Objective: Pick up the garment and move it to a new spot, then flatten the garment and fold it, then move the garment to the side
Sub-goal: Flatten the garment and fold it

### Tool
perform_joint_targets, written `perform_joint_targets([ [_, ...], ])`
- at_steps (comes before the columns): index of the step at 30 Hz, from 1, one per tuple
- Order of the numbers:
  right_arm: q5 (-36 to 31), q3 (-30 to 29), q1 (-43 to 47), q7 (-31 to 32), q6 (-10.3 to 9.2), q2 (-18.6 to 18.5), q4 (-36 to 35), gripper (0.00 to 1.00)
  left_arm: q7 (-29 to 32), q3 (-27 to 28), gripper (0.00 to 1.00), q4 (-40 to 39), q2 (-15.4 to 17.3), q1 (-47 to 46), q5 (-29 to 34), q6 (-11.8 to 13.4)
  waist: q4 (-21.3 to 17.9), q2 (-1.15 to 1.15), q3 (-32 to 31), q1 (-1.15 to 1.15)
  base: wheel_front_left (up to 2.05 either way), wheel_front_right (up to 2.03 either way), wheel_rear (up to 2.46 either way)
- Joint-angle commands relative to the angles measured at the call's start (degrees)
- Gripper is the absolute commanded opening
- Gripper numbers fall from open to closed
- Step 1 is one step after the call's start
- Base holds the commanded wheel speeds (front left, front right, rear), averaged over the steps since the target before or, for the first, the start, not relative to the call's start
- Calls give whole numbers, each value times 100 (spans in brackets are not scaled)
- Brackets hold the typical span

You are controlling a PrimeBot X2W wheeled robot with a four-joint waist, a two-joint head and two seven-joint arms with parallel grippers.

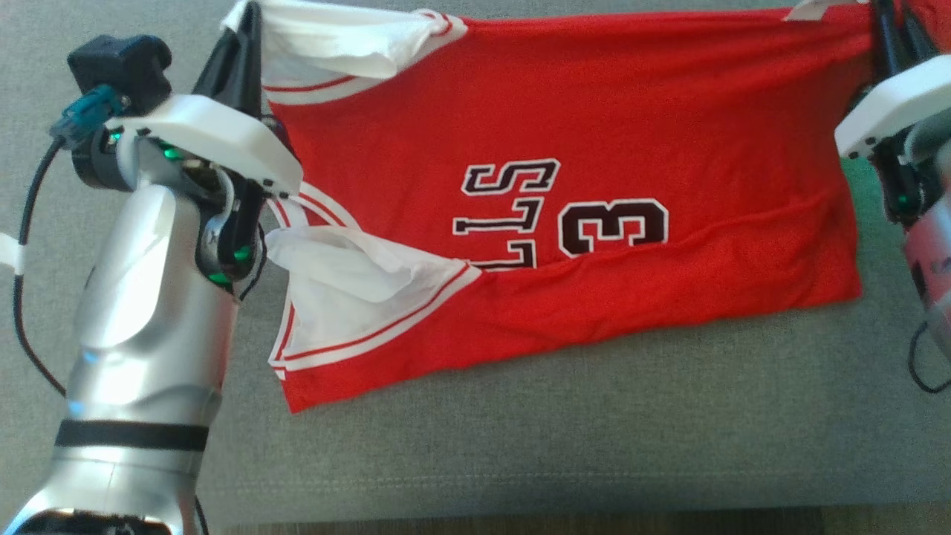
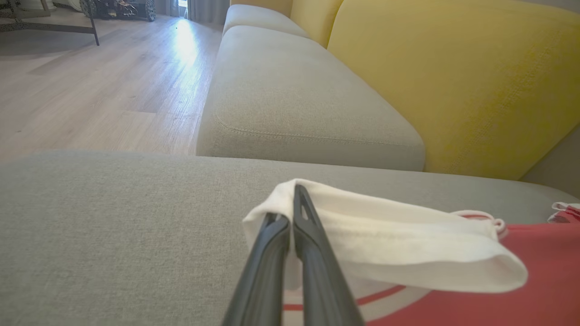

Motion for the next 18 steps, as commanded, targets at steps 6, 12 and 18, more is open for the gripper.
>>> perform_joint_targets([
  [6,-12,45,-42,-148,12,42,-87,0,-321,229,0,215,179,-354,-70,-6,0,0,-43,0,0,0,0],
  [12,157,89,276,-173,12,-60,-270,0,-386,125,0,421,177,-193,-102,-141,58,0,-201,0,0,0,0],
  [18,467,342,807,-177,12,-183,-631,0,-278,86,0,287,316,274,-200,-255,72,0,-516,0,0,0,0],
])
